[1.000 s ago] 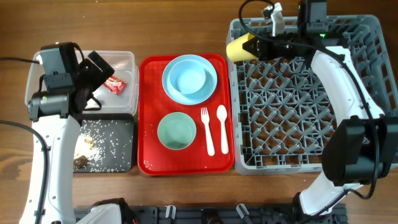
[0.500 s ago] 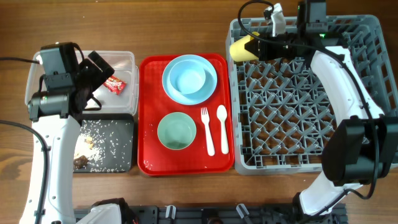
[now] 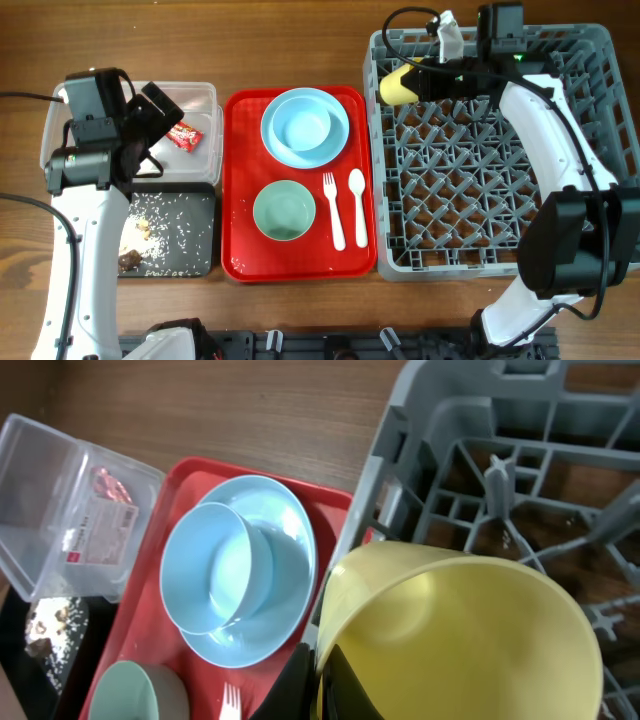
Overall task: Sort waste into correct bins and load items into the dishwasher rack
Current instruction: 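Carry the yellow cup to the rack's back row and release it, then reach the right gripper to the green bowl on the red tray, then grasp the green bowl rim with the right gripper and lift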
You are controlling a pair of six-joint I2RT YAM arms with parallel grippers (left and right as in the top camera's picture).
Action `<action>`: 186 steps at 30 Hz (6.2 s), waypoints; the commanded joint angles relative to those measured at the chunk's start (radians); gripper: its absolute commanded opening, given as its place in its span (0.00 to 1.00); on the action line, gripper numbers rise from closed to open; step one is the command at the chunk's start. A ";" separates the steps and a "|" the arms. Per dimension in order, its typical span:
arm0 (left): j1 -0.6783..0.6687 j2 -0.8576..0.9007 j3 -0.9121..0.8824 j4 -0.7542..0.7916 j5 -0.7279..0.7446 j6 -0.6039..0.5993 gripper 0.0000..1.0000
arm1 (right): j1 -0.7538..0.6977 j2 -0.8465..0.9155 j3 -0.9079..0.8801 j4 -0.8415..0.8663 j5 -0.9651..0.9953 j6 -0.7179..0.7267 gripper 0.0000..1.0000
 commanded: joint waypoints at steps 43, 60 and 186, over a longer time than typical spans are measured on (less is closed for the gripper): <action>0.003 0.000 0.010 0.002 0.001 -0.009 1.00 | -0.025 0.140 -0.079 0.077 -0.446 -0.191 0.04; 0.003 0.000 0.010 0.002 0.001 -0.009 1.00 | -0.078 0.151 -0.079 -0.160 -0.121 -0.208 0.04; 0.003 0.000 0.010 0.002 0.001 -0.009 1.00 | 0.225 -0.220 -0.066 -0.127 -0.600 0.083 0.04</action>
